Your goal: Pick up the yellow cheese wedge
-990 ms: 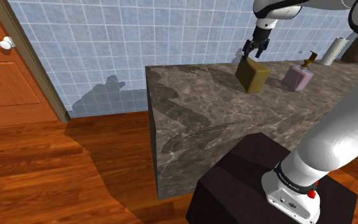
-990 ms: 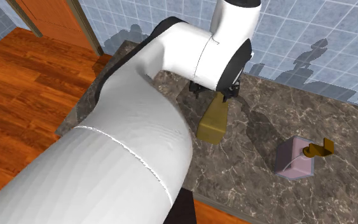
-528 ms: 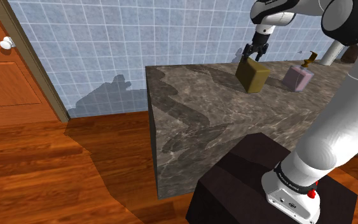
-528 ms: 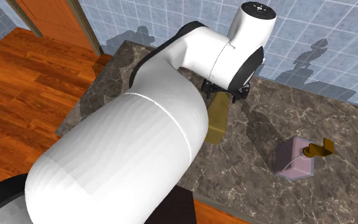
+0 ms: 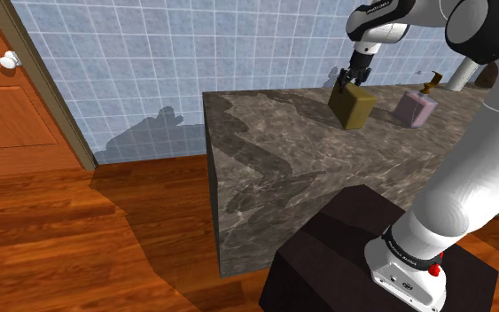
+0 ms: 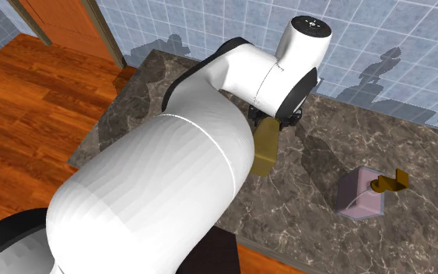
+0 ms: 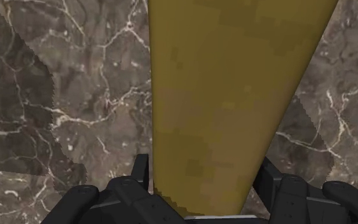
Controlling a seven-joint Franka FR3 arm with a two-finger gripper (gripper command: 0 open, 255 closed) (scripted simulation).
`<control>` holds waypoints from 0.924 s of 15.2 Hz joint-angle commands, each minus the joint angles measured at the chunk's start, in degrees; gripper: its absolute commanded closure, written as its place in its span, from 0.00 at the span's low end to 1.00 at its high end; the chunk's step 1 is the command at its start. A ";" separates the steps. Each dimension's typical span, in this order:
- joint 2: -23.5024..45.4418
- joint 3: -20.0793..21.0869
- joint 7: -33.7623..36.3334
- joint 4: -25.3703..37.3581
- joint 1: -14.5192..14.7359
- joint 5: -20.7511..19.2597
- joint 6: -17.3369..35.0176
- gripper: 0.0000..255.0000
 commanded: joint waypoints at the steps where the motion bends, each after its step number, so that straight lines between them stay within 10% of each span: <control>1: 0.04 0.00 -0.02 -0.06 -0.01 -0.01 0.00 1.00; 14: -1.19 -0.15 0.61 3.72 0.10 -0.80 -4.85 1.00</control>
